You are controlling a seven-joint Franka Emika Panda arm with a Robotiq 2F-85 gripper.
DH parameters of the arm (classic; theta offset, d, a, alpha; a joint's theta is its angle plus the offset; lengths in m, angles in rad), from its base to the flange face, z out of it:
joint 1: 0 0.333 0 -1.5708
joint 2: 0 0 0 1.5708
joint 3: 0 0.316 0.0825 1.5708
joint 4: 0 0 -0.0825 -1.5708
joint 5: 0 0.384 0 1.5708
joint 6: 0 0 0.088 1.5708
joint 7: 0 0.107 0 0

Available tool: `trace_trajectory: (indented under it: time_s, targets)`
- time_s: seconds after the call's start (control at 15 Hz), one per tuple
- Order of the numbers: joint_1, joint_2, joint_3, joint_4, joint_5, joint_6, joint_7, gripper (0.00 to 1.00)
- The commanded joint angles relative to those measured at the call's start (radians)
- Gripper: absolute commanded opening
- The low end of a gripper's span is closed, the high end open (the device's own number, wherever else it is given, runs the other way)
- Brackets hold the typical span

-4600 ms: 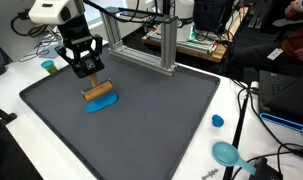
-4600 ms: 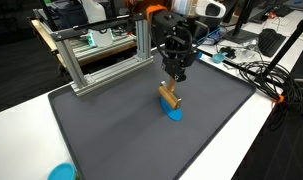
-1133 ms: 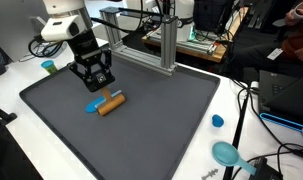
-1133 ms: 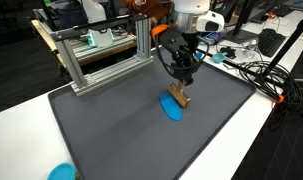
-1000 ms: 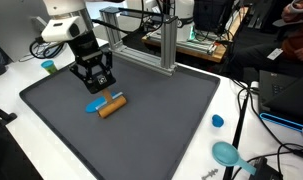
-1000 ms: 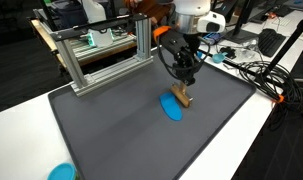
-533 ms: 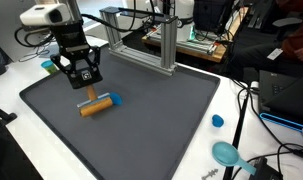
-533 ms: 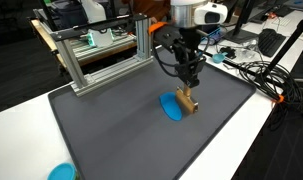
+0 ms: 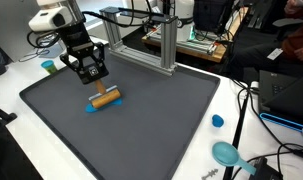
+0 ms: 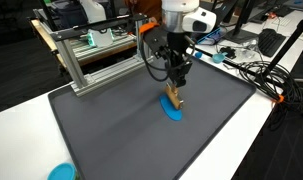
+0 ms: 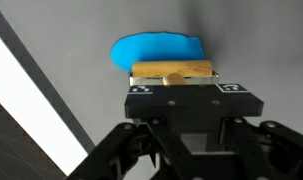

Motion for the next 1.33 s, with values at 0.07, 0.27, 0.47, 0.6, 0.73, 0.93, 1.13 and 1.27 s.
trace_trajectory:
  time_s: [0.07,0.27,0.47,0.6,0.73,0.93,1.13,1.27]
  targets:
    - [0.019,0.012,-0.021,0.003,-0.022,0.013,0.014,0.21]
    - [0.048,0.024,-0.068,0.011,-0.103,-0.039,0.069,0.21]
    - [0.055,0.039,-0.085,0.029,-0.149,-0.090,0.099,0.21]
    - [0.054,0.055,-0.083,0.040,-0.159,-0.114,0.102,0.21]
    - [0.053,0.068,-0.079,0.050,-0.167,-0.140,0.098,0.21]
    - [0.057,0.058,-0.089,0.057,-0.180,-0.131,0.125,0.21]
    - [0.051,-0.011,-0.090,0.017,-0.176,-0.064,0.161,0.21]
    - [0.048,-0.061,-0.078,-0.014,-0.160,-0.037,0.163,0.21]
